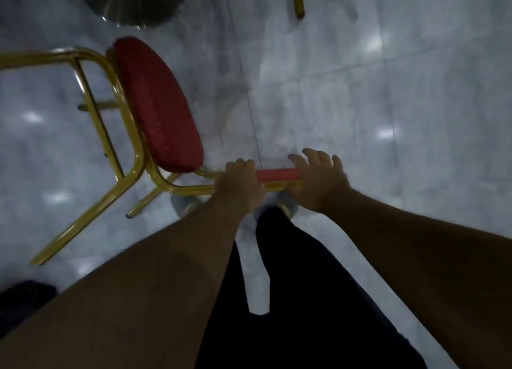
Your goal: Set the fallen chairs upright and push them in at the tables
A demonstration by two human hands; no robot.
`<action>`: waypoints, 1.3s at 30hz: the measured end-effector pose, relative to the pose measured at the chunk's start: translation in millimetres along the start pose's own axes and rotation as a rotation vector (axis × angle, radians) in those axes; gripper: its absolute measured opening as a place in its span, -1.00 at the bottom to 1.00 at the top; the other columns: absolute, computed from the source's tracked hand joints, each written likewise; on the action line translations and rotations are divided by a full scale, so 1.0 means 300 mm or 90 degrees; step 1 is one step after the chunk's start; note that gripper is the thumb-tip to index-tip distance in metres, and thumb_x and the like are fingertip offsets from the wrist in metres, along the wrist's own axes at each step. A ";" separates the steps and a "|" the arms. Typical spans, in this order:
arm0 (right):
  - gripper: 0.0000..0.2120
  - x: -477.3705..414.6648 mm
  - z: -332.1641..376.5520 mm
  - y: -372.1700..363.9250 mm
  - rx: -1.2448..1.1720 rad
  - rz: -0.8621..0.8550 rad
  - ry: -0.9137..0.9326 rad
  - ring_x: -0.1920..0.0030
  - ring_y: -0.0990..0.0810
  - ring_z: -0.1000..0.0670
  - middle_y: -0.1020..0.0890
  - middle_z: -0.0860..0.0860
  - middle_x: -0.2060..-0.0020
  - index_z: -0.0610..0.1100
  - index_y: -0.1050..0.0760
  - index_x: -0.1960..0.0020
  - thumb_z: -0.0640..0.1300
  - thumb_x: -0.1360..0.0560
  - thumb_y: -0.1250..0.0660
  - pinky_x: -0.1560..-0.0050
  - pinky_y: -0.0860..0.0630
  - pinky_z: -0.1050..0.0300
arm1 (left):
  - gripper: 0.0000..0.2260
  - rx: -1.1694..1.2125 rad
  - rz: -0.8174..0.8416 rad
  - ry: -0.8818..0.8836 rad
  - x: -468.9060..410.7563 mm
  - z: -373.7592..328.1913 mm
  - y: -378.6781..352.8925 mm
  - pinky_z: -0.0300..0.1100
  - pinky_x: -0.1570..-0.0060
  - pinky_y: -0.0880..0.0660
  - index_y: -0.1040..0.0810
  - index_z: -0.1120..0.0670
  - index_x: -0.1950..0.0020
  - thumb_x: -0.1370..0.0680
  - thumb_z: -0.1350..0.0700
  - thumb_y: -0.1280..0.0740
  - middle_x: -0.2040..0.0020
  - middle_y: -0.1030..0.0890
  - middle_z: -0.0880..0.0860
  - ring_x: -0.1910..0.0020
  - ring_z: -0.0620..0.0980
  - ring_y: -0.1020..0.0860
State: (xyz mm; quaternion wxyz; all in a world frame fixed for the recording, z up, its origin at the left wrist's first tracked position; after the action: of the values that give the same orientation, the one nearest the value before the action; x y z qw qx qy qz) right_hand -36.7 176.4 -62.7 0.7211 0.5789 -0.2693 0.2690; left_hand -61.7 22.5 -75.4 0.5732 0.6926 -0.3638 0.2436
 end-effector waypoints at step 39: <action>-0.60 0.013 0.056 0.058 0.025 -0.212 0.167 -0.05 -0.56 -0.18 -0.60 -0.11 -0.15 -0.07 -0.49 -0.32 0.12 -0.58 -0.31 0.00 -0.48 -0.12 | -0.68 -0.156 -0.324 -0.208 0.022 0.030 0.074 0.04 0.08 -0.44 -0.54 0.09 -0.09 -0.55 -0.15 -0.33 -0.01 -0.58 0.11 0.01 0.16 -0.54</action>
State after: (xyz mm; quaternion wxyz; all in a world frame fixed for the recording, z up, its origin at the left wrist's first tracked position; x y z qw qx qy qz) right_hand -47.4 163.3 -45.0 0.7733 0.5890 -0.0684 0.2246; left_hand -75.6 10.4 -58.8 0.6289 0.7172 -0.2925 -0.0672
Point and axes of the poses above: each hand's wrist, its own x-axis away from the middle knuckle, its own y-axis out of the back of the hand, z = x × y, the point moved 10 cm from there along -x, towards the middle knuckle
